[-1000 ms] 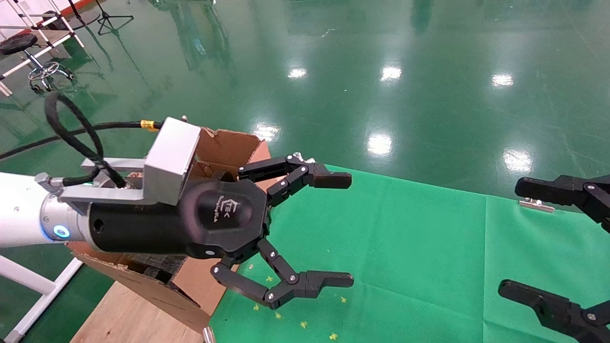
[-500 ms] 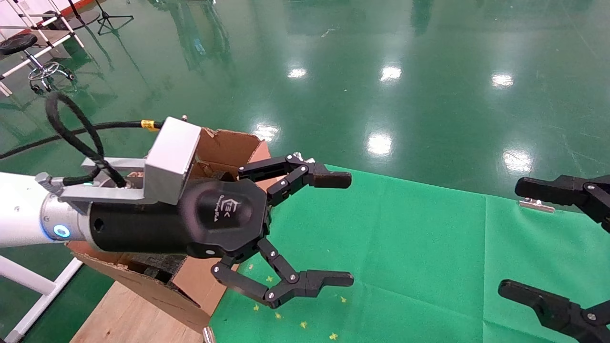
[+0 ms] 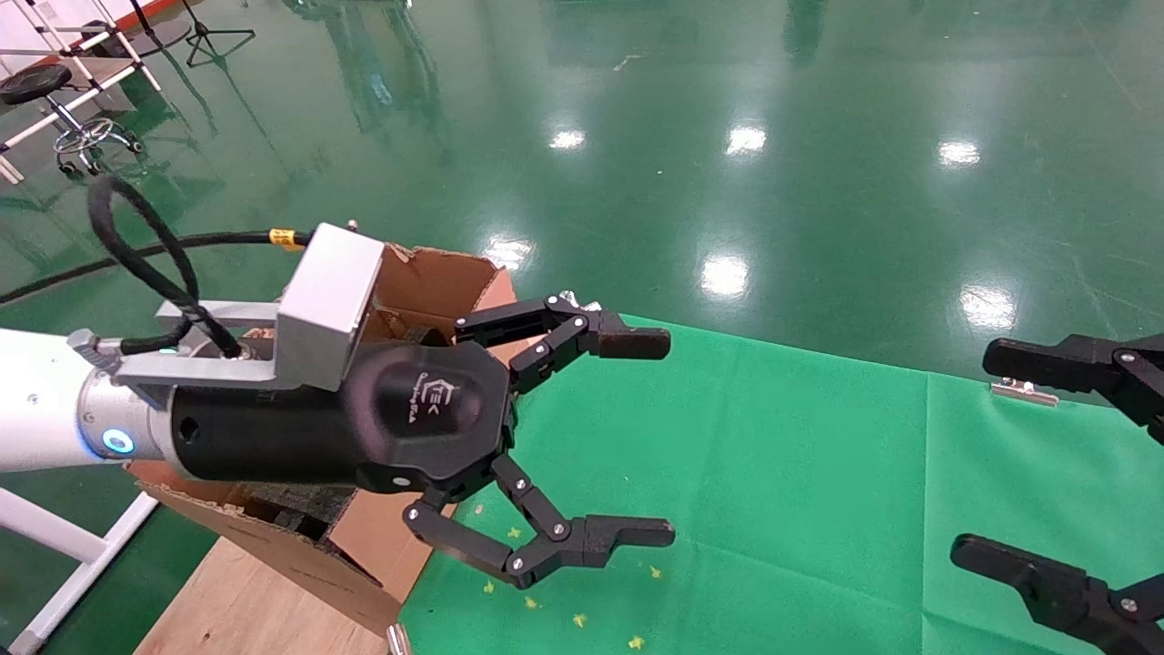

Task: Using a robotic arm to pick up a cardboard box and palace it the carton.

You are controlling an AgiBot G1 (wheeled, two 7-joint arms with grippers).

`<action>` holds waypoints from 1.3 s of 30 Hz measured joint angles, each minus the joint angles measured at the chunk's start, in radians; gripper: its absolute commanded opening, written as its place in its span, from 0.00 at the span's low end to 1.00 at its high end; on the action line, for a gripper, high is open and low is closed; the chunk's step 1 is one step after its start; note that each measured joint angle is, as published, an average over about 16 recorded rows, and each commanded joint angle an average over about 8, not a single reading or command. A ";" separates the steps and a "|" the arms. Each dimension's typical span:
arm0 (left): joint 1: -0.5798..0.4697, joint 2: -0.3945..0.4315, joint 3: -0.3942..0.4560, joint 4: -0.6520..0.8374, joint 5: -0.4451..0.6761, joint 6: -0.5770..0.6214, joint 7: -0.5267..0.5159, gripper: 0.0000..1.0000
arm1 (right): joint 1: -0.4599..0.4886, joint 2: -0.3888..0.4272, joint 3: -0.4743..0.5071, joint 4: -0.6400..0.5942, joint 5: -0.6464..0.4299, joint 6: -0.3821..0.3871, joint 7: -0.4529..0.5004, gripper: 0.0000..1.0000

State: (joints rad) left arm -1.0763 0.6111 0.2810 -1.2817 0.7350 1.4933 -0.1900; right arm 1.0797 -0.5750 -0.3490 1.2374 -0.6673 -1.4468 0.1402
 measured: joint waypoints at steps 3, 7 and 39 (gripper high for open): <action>0.000 0.000 0.000 0.000 0.000 0.000 0.000 1.00 | 0.000 0.000 0.000 0.000 0.000 0.000 0.000 1.00; 0.000 0.000 0.000 0.000 0.000 0.000 0.000 1.00 | 0.000 0.000 0.000 0.000 0.000 0.000 0.000 1.00; 0.000 0.000 0.000 0.000 0.000 0.000 0.000 1.00 | 0.000 0.000 0.000 0.000 0.000 0.000 0.000 1.00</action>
State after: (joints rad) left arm -1.0763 0.6111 0.2810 -1.2816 0.7354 1.4932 -0.1900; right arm 1.0797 -0.5750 -0.3490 1.2374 -0.6673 -1.4468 0.1402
